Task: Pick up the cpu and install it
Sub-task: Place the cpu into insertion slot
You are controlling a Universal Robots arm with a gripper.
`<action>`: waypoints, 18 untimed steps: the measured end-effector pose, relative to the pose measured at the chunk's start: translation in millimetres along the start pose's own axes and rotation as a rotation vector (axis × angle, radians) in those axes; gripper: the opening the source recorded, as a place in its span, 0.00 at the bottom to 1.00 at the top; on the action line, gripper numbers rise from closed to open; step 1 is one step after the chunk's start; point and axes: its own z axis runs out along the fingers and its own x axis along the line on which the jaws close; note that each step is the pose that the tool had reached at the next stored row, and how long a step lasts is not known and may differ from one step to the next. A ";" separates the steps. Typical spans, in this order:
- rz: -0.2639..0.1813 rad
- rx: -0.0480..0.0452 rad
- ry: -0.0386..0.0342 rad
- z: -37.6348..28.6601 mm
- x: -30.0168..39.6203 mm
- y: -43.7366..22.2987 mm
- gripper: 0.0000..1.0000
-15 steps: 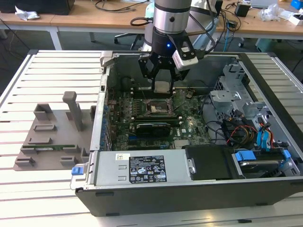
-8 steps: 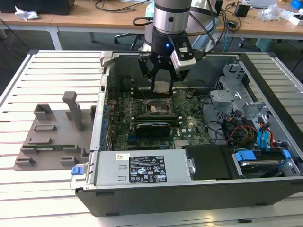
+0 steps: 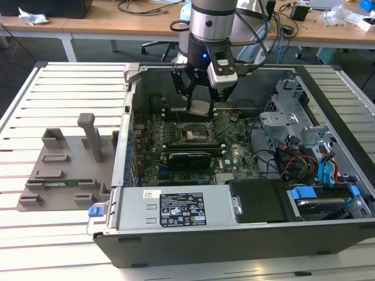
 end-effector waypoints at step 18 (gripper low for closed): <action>0.158 0.0080 0.0042 0.1 0.0 0.0 0.55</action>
